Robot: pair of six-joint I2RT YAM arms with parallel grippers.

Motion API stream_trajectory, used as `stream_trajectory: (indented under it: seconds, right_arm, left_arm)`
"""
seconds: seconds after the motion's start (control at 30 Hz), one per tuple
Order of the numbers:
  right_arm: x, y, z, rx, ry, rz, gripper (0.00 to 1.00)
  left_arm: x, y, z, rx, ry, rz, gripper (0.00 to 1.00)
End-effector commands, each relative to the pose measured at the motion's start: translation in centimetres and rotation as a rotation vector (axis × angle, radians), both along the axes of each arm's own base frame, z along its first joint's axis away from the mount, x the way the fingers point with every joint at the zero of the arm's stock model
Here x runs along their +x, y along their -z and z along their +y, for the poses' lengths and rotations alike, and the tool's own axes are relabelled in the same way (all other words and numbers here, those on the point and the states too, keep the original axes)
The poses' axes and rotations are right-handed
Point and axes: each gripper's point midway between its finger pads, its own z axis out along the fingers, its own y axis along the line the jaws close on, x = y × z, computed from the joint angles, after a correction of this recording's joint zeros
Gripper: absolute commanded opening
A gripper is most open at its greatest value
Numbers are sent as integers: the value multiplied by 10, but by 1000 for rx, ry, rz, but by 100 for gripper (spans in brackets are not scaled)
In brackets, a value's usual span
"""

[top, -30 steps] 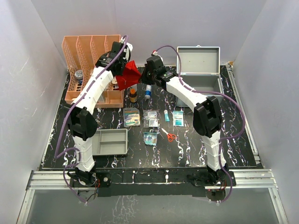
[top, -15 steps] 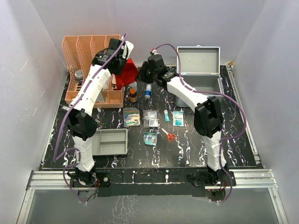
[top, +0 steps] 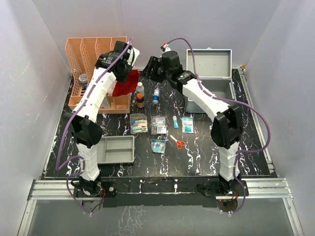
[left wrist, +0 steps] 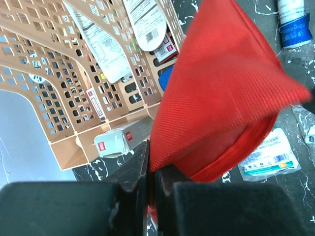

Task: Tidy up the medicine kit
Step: Open the medicine pouch.

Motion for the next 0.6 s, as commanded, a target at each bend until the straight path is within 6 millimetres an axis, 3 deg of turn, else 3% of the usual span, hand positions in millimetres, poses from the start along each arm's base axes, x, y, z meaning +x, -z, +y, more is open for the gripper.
stream_trajectory:
  seconds: [0.0, 0.1, 0.2, 0.43, 0.57]
  right_arm:
    - [-20, -69, -17, 5, -35, -161, 55]
    - [-37, -63, -32, -74, -55, -188, 66]
    - [-52, -52, -49, -167, -71, -183, 69]
    - [-78, 22, -84, -384, -47, 107, 53]
    - [-89, 53, -87, -427, -40, 211, 49]
  left_arm:
    - [-10, -37, 7, -8, -24, -68, 0]
    - [-13, -39, 9, -5, -35, -67, 0]
    - [-17, -42, 11, -22, -54, -75, 0]
    - [-19, -42, 10, -68, -84, -77, 0]
    - [-20, -37, 24, -60, -139, -64, 0]
